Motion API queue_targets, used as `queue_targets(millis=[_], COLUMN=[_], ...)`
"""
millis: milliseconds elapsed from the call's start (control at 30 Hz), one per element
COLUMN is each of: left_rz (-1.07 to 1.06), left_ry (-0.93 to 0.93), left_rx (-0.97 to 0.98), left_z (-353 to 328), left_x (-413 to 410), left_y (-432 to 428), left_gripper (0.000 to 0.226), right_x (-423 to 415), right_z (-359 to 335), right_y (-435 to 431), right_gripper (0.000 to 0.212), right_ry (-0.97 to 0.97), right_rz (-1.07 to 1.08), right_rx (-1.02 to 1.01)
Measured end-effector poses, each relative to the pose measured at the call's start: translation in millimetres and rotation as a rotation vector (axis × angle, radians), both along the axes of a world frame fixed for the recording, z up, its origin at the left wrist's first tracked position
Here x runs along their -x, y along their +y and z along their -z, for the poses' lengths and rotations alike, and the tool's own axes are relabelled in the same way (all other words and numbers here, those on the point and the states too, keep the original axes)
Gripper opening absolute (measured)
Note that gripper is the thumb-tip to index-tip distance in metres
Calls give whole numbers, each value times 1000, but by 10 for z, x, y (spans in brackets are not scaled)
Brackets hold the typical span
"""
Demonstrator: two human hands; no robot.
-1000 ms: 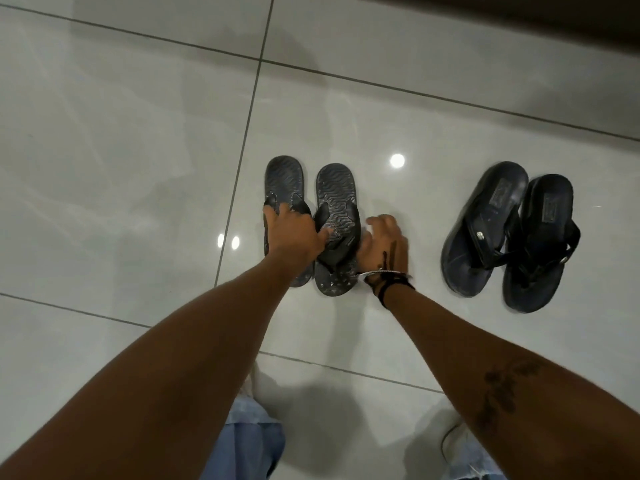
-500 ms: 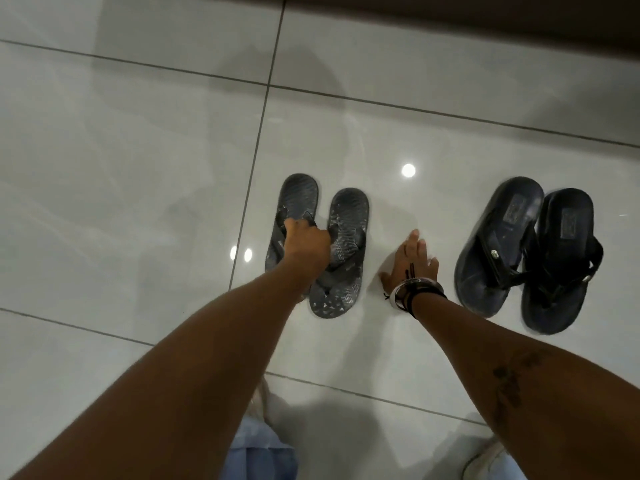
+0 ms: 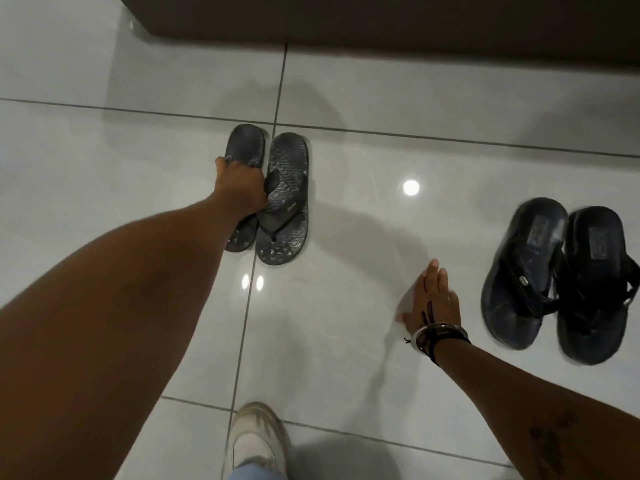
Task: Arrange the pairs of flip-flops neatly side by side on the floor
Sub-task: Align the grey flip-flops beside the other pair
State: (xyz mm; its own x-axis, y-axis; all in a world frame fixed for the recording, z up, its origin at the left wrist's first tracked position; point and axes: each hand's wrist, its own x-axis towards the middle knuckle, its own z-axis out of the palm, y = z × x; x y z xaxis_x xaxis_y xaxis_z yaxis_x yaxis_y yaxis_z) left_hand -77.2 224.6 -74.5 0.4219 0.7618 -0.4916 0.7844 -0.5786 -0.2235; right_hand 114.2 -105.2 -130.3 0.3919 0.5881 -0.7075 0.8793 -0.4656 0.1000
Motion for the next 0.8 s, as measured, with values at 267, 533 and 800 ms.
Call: queue_targets(millis=[267,533,800], left_rz=[15,9,-5], left_ry=[63,105,135], left_rx=[22,-5,-53], left_z=[82,110,80], left_x=[-103,-152,-198], left_y=[0,51,-14], left_gripper=[26,32,34], right_x=[-44,-85,-137], right_z=[34,81,54], right_y=[-40,-92,-98], right_gripper=[104,100,103], right_ry=[-2,26,85], right_rz=[-41,-49,-55], right_rx=[-10,-50,-3])
